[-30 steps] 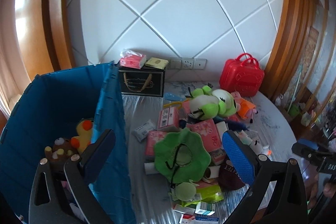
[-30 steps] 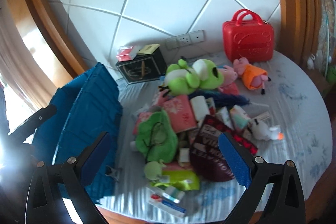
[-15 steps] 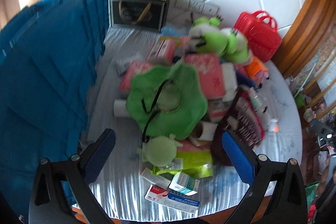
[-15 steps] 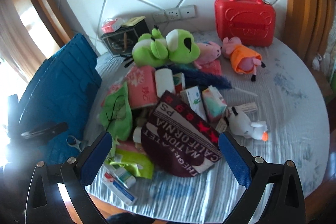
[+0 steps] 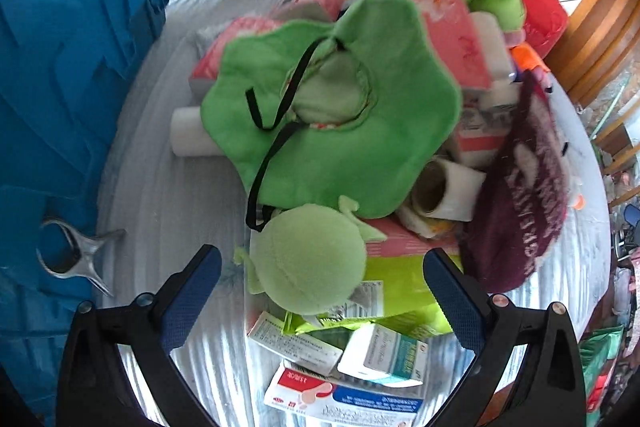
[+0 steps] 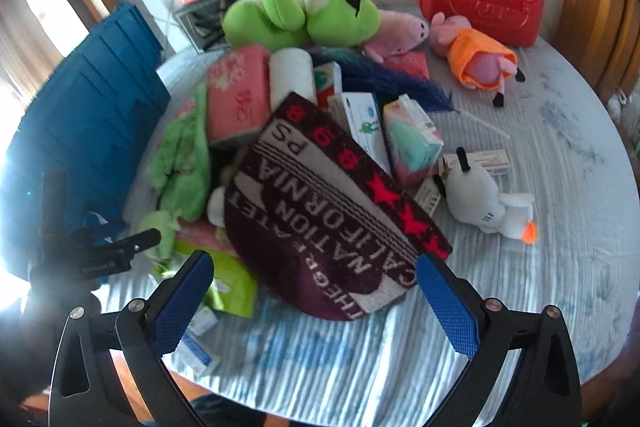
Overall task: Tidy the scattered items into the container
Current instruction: 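Grasp the green round plush with the left gripper while the right gripper grasps the maroon knit hat, then lift the green plush and maroon hat and carry both over the crate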
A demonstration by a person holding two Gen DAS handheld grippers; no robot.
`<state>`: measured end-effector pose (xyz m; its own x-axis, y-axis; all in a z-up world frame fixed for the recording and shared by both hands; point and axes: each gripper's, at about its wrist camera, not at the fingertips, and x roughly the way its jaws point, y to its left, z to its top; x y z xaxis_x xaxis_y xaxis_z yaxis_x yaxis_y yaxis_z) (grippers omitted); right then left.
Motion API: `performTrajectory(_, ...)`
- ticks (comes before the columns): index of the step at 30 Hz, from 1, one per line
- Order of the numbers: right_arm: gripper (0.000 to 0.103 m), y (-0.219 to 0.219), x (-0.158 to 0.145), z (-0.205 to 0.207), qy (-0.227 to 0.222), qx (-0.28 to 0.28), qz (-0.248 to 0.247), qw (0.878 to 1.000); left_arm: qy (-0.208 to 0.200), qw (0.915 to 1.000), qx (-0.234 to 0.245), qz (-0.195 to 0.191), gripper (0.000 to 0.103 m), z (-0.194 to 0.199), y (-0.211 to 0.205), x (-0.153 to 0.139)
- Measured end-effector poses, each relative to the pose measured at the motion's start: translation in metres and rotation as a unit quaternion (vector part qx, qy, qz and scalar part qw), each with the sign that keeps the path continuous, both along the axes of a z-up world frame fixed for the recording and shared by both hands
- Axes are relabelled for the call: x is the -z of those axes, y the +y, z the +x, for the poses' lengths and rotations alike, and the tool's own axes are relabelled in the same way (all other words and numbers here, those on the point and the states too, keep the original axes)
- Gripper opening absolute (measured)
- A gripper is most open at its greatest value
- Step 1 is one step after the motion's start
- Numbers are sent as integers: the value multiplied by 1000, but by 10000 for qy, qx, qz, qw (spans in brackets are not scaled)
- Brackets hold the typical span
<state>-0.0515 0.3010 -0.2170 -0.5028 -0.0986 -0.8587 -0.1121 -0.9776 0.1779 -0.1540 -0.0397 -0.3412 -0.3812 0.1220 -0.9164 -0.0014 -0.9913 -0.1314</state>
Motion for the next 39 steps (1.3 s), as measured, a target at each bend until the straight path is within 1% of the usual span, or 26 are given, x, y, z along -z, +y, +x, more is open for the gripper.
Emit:
performTrajectory(2,103,-1,9,-10,22,-25,36,10000,-55,10000,-18,-73,103,-3,0,8)
performTrajectory(5,103,-9,25,-29,-66,-157,285,9995,-130,9998,-43,-123,103,-8,-1,18)
performTrajectory(8,103,-19,43,-50,-229,-376,535,9976,-222,9995,-40,-202,103,-12,0,29)
performTrajectory(11,103,-29,65,-66,-466,-655,914,9926,-356,9990,-21,-270,103,-17,0,40)
performTrajectory(15,103,-38,89,-78,-671,-916,1357,9842,-346,9992,23,-204,103,-20,-1,41)
performTrajectory(17,103,-41,95,-82,-689,-986,1372,9832,-361,9992,81,-178,103,-21,0,41)
performTrajectory(18,103,-42,97,-84,-685,-1031,1406,9823,-389,9990,115,-161,101,-21,1,41)
performTrajectory(20,103,-46,100,-85,-681,-1135,1438,9807,-468,9987,157,-138,91,-21,1,44)
performTrajectory(21,103,-47,102,-85,-711,-1198,1474,9792,-509,9985,170,-116,88,-21,1,45)
performTrajectory(22,103,-49,104,-84,-751,-1242,1521,9776,-527,9984,179,-90,84,-20,1,46)
performTrajectory(23,101,-49,106,-83,-811,-1273,1549,9763,-514,9984,183,-109,79,-19,1,45)
performTrajectory(24,97,-49,107,-80,-856,-1290,1540,9759,-486,9985,195,-141,76,-18,1,43)
performTrajectory(25,82,-48,107,-78,-874,-1301,1483,9764,-467,9986,200,-145,71,-18,0,41)
performTrajectory(26,62,-46,106,-75,-877,-1334,1348,9779,-431,9988,193,-138,63,-17,-1,39)
performTrajectory(27,53,-46,106,-72,-877,-1361,1267,9786,-371,9991,199,-98,59,-16,-3,36)
performTrajectory(30,46,-43,99,-62,-804,-1273,1094,9825,-315,9993,213,-40,58,-15,-5,30)
performTrajectory(31,41,-40,97,-60,-783,-1215,1005,9844,-307,9993,208,-7,58,-14,-6,28)
performTrajectory(33,33,-35,89,-54,-718,-1117,851,9875,-231,9995,190,56,58,-10,-7,22)
performTrajectory(34,24,-33,85,-51,-682,-1087,798,9885,-203,9996,185,63,58,-9,-8,20)
performTrajectory(35,20,-31,79,-47,-632,-1045,747,9897,-173,9997,164,71,58,-7,-8,17)
performTrajectory(39,18,-22,60,-37,-448,-875,531,9937,-45,9999,53,136,58,-2,-7,4)
